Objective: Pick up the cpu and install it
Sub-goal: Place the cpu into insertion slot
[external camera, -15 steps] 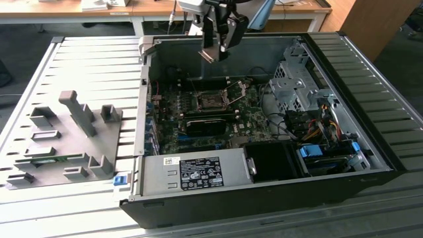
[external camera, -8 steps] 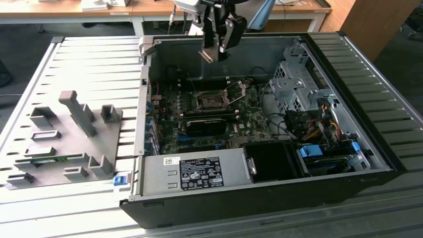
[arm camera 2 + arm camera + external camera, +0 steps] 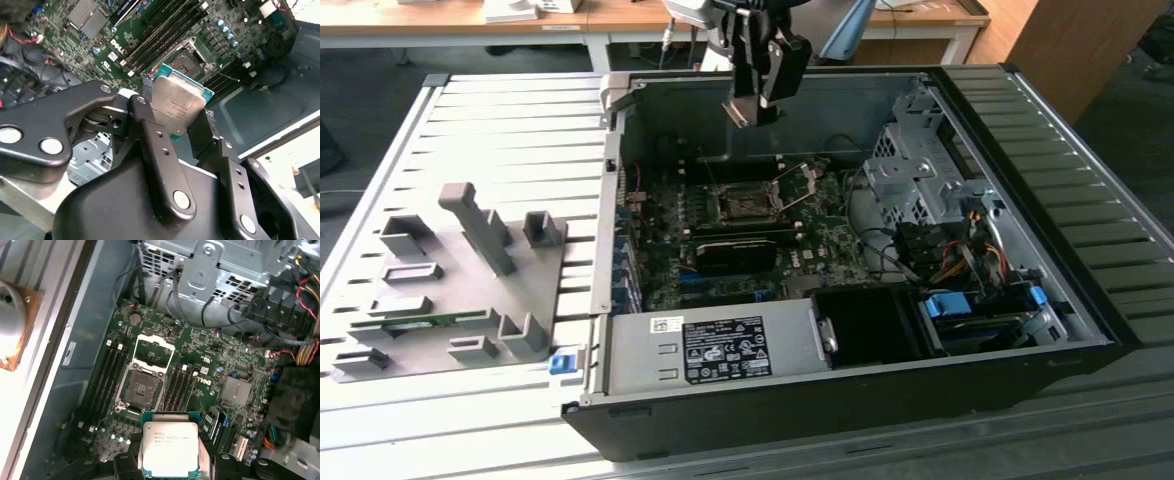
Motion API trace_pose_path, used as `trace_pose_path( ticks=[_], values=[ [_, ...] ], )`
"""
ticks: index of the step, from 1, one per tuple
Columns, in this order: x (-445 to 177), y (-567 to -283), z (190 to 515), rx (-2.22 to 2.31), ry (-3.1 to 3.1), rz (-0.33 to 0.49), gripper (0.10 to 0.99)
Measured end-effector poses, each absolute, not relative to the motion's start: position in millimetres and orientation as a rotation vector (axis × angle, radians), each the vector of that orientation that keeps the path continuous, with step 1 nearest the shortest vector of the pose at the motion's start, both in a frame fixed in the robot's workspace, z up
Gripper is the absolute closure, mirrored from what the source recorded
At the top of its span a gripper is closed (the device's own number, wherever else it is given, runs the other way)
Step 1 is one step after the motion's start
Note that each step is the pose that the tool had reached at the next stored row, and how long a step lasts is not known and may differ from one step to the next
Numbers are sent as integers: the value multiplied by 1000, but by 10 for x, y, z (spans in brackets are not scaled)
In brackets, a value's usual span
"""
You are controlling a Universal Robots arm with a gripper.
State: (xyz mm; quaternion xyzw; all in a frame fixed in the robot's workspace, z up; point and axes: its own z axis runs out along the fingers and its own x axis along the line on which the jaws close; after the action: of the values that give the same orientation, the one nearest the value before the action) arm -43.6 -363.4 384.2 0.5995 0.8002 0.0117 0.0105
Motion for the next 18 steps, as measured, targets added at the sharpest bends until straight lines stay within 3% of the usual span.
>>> trace_pose_path(
  ticks=[18],
  values=[
    [-436, -3632, 3820, 2154, 2254, 32, 553]
  ],
)
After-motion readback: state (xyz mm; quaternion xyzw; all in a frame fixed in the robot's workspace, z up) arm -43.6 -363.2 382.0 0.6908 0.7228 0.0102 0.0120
